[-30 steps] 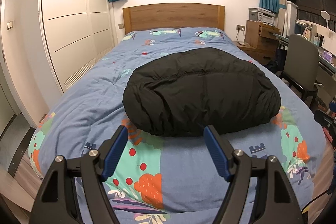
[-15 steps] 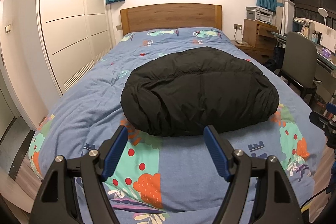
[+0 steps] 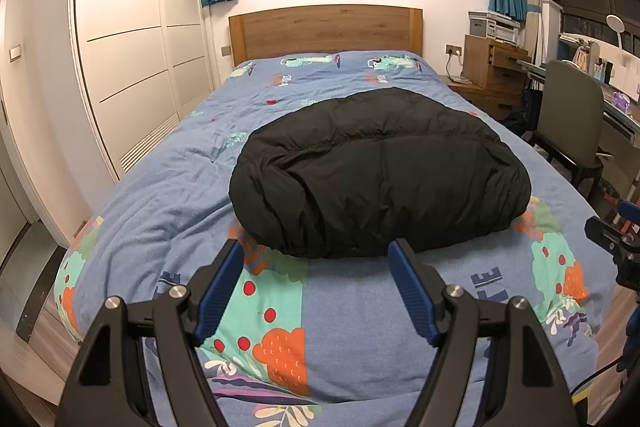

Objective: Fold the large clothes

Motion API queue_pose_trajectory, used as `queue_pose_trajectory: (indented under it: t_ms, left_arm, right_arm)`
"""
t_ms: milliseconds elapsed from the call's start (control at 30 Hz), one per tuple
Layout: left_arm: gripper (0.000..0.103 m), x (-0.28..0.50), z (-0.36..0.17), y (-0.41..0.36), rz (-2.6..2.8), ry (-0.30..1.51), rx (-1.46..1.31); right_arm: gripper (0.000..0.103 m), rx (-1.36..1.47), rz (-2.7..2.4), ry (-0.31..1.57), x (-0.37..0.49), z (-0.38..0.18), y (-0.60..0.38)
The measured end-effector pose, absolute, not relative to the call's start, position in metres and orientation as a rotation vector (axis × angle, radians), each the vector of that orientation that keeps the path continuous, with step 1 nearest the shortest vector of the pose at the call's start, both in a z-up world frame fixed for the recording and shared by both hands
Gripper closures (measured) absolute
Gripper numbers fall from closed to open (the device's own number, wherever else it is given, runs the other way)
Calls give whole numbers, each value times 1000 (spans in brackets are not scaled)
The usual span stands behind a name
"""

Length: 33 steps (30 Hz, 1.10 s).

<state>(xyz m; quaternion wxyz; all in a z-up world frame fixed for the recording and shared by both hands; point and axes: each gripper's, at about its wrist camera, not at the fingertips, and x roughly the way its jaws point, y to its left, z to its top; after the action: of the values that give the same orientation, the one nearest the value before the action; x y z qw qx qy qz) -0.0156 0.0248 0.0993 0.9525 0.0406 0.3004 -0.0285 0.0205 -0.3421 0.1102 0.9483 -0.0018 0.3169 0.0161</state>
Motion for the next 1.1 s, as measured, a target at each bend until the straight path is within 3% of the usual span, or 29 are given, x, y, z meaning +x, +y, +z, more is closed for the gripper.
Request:
queue_pose_trajectory:
  t_ms: [1100]
  left_arm:
    - [30,-14,94,20,-82,635,84]
  right_arm:
    - [1,-2,27,662,20,103,-342]
